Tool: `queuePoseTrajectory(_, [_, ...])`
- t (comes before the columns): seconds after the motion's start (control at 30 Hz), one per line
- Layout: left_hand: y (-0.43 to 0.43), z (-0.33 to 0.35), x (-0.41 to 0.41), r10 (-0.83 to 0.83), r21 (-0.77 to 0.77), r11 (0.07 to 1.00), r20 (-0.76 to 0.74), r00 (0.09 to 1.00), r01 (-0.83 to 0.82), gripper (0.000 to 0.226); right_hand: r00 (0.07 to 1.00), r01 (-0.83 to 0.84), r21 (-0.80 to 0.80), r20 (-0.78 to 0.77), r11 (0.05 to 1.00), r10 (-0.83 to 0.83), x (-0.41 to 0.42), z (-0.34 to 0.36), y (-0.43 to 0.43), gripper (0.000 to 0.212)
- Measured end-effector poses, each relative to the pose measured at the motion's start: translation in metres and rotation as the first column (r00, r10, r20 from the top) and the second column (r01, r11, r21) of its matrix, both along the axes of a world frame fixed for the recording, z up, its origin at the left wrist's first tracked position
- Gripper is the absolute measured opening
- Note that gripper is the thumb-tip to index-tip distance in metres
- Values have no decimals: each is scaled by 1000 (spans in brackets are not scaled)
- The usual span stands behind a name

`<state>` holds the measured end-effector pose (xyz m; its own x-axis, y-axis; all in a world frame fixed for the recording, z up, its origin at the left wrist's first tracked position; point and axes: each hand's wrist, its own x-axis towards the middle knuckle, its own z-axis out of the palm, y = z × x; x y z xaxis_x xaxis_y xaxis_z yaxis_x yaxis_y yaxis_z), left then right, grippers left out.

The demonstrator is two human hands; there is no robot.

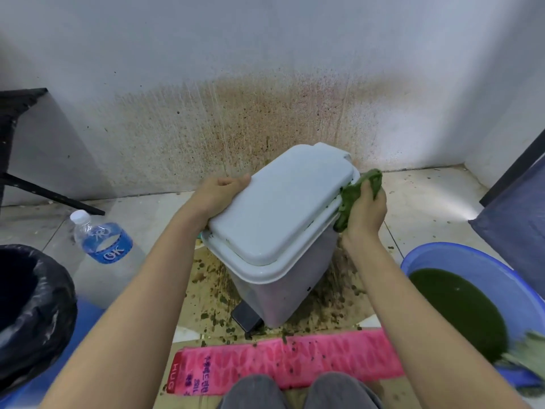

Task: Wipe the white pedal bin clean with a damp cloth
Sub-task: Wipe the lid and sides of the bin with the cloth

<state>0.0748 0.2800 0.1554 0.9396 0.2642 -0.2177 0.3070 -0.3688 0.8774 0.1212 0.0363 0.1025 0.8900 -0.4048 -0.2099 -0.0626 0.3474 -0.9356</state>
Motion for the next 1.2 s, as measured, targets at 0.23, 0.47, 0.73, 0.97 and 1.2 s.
queuePoseTrajectory(0.23, [-54,-52,-72,750,-614,570,116,651,-546,54,919,-388,-28,-85,921,385,57,9,-25,61])
queuePoseTrajectory(0.47, [-80,-57,-71,785,-781,436,86,613,-448,46,919,-369,123,-98,921,382,61,0,-29,45])
queuePoseTrajectory(0.73, [-11,-31,-54,574,-678,615,34,818,-403,55,993,-96,218,-42,971,108,10,5,-23,35])
queuePoseTrajectory(0.97, [27,-11,-24,257,-565,796,-10,966,-218,36,985,168,241,-79,956,-153,-50,-6,-7,29])
queuePoseTrajectory(1.2, [56,-17,-22,123,-290,946,-87,989,-143,33,984,166,170,-95,971,-152,-60,-13,-13,42])
